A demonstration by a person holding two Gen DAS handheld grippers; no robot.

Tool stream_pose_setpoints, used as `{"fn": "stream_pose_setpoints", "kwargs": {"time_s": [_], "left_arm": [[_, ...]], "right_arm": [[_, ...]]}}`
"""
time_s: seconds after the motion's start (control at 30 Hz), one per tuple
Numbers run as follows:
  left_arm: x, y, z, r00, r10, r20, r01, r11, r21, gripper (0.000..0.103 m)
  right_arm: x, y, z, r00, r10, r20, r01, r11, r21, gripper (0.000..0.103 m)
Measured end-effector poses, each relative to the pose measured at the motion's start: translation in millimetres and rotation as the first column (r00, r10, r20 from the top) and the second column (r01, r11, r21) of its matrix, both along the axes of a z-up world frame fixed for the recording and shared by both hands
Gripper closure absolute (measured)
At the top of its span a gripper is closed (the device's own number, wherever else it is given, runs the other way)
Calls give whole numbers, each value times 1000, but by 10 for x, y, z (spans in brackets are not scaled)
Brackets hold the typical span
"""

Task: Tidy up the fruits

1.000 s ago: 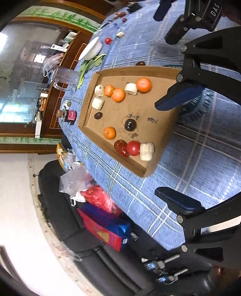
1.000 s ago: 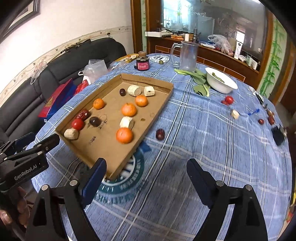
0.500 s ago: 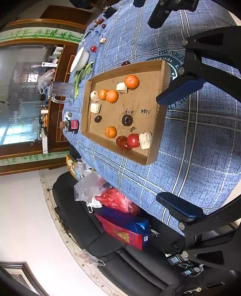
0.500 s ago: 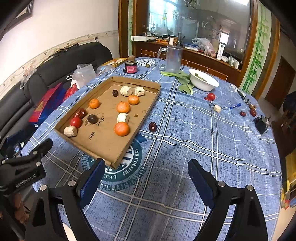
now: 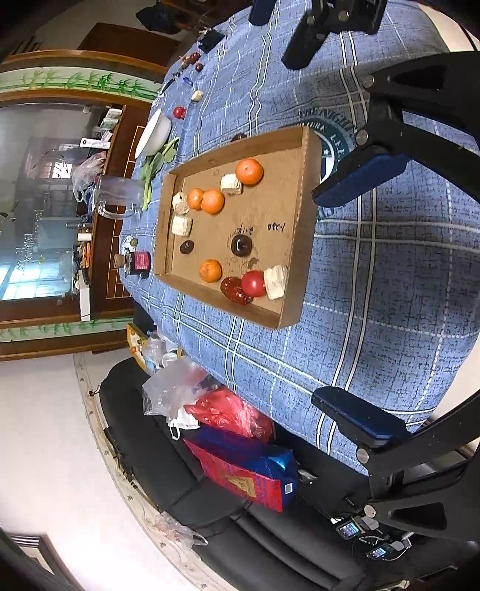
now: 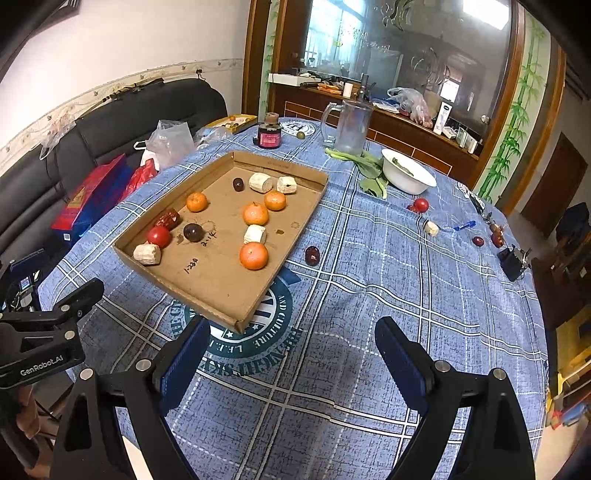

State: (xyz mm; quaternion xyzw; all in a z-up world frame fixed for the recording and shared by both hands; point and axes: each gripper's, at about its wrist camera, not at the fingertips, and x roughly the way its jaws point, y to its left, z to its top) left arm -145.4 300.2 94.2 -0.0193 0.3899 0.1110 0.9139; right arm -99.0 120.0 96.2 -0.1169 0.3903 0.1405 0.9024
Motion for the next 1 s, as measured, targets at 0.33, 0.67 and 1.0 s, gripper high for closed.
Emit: {"fn": "stream_pose_setpoints", "kwargs": {"time_s": [0.33, 0.67, 1.0], "left_arm": [[-85, 78, 109, 987, 145, 71, -147, 989, 14, 5], [4, 58, -45, 999, 40, -17, -41, 997, -58, 5], [56, -23, -102, 999, -6, -39, 4, 999, -46, 5]], "right_arm": [[20, 7, -27, 1000, 2, -11, -2, 1000, -8, 10], [51, 35, -84, 1000, 4, -25, -5, 1000, -27, 10], [60, 15, -95, 1000, -2, -24, 1, 999, -33, 10]]}}
